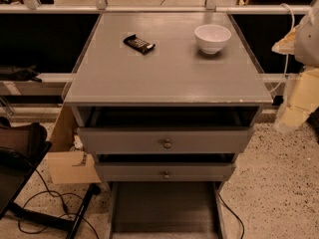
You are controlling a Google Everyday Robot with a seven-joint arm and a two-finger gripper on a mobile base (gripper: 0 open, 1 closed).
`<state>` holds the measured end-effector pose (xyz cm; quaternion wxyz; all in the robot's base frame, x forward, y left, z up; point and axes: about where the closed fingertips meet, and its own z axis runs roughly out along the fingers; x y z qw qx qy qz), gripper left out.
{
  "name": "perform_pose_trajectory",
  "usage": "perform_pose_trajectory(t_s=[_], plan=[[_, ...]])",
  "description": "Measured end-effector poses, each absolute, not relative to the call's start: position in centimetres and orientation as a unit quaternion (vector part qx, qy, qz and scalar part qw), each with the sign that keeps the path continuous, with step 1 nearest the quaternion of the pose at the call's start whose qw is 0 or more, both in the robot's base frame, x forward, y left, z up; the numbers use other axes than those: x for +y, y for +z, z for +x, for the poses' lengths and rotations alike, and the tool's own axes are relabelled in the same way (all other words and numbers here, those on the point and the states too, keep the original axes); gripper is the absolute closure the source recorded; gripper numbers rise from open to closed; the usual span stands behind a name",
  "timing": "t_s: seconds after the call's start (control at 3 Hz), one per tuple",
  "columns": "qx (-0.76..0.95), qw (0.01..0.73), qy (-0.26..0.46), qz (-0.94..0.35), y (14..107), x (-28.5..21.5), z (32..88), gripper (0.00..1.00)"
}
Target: Close bottom drawer
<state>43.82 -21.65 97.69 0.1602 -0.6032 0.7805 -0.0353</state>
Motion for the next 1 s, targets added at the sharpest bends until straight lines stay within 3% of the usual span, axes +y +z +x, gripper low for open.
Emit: perform_pose_trajectory(t_s=[1.0], plan=[[0.769,0.180,-0.029,-0.613,90.5,-19.4,41.1,0.00]])
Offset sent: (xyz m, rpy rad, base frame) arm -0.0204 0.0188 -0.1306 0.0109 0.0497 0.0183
